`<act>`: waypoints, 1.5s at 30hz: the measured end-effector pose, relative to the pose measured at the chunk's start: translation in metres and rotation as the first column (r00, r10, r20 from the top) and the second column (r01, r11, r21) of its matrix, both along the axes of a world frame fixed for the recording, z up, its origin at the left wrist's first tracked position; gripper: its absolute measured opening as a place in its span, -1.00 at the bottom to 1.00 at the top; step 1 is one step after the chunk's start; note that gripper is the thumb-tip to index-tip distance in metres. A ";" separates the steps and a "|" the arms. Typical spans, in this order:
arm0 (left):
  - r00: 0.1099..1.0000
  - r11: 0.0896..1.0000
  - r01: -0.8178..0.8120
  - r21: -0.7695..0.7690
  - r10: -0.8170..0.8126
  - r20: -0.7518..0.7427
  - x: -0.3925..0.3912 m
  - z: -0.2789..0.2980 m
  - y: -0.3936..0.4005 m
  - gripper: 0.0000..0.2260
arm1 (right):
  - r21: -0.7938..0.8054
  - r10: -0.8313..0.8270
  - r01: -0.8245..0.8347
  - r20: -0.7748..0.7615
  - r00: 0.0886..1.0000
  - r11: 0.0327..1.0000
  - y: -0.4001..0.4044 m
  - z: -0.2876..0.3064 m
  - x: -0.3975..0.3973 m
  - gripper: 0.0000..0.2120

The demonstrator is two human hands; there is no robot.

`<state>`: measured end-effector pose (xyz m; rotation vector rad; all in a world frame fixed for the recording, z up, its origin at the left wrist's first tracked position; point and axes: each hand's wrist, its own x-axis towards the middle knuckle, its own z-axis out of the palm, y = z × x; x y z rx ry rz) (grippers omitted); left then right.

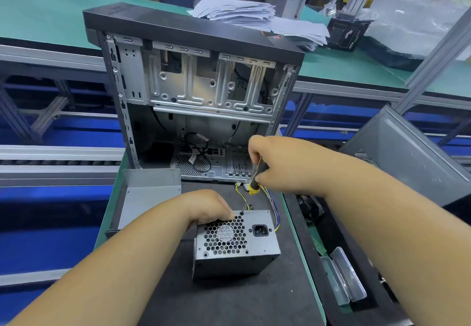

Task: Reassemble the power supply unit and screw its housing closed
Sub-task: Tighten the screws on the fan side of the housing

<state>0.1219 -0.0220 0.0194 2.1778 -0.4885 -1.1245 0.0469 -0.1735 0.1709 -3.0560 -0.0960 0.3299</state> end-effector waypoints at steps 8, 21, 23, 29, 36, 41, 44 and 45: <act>1.000 1.000 -0.007 0.010 0.007 0.008 -0.002 0.003 -0.001 -0.77 | -0.477 -0.105 0.171 0.162 0.981 0.862 0.011 -0.016 0.013 -0.50; 0.999 0.999 0.033 0.041 -0.035 0.027 -0.002 0.007 0.000 -0.79 | -0.272 -0.027 0.036 0.035 0.999 0.962 0.010 0.003 0.001 -0.64; 0.999 0.998 0.038 0.048 -0.040 0.030 -0.002 0.007 0.000 -0.80 | -0.393 -0.049 0.075 0.076 0.996 0.917 0.015 -0.005 0.006 -0.56; 1.000 1.000 -0.002 0.014 0.002 0.006 -0.002 0.003 0.001 -0.86 | -0.183 -0.057 0.078 0.114 0.992 0.980 0.010 -0.013 0.000 -0.69; 1.000 1.000 -0.009 0.024 0.009 0.019 -0.002 0.002 0.001 -0.82 | -0.085 -0.035 0.043 0.085 0.996 0.995 0.008 -0.002 -0.001 -0.78; 1.000 0.999 0.004 0.038 -0.005 0.026 -0.004 0.007 -0.001 -0.76 | -0.217 -0.073 0.090 0.086 0.994 0.972 0.013 -0.007 0.004 -0.70; 1.000 0.999 0.003 0.043 -0.005 0.030 -0.005 0.007 0.000 -0.75 | -0.250 -0.091 0.104 0.061 0.994 0.963 0.015 -0.008 0.007 -0.67; 1.000 0.999 -0.004 0.038 0.002 0.030 -0.005 0.006 0.000 -0.76 | -0.252 -0.100 0.109 0.051 0.994 0.962 0.015 -0.008 0.007 -0.65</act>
